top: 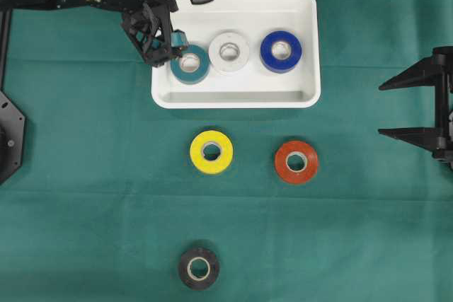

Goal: Pick up the tape from a random location and place it into the white case.

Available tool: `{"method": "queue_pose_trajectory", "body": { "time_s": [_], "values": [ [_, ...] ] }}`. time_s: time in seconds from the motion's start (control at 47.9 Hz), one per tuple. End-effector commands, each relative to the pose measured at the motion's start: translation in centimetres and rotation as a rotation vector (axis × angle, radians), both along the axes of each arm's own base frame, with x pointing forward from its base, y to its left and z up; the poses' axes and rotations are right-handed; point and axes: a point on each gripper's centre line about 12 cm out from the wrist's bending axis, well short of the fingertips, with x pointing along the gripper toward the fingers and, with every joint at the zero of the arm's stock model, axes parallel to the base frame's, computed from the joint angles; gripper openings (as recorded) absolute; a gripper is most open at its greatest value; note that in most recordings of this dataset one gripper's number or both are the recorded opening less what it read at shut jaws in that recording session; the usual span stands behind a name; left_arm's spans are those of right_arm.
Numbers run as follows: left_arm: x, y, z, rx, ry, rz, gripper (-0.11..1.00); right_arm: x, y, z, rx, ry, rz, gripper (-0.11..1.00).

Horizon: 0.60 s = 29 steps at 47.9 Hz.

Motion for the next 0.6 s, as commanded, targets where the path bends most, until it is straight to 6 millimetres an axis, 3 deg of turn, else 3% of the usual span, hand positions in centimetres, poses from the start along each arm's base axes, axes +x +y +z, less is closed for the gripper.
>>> {"method": "queue_pose_trajectory", "body": {
  "time_s": [0.0, 0.313, 0.584],
  "values": [
    [0.8, -1.7, 1.5, 0.017, -0.048, -0.047, 0.89, 0.4, 0.0, 1.0, -0.005, -0.024, 0.004, 0.87],
    [2.8, -8.7, 1.3, 0.025, -0.098, -0.237, 0.89, 0.4, 0.0, 1.0, -0.004, -0.023, 0.003, 0.87],
    [2.7, -10.1, 1.3, 0.030, -0.124, -0.273, 0.89, 0.4, 0.0, 1.0, 0.000, -0.025, 0.000, 0.87]
  ]
}}
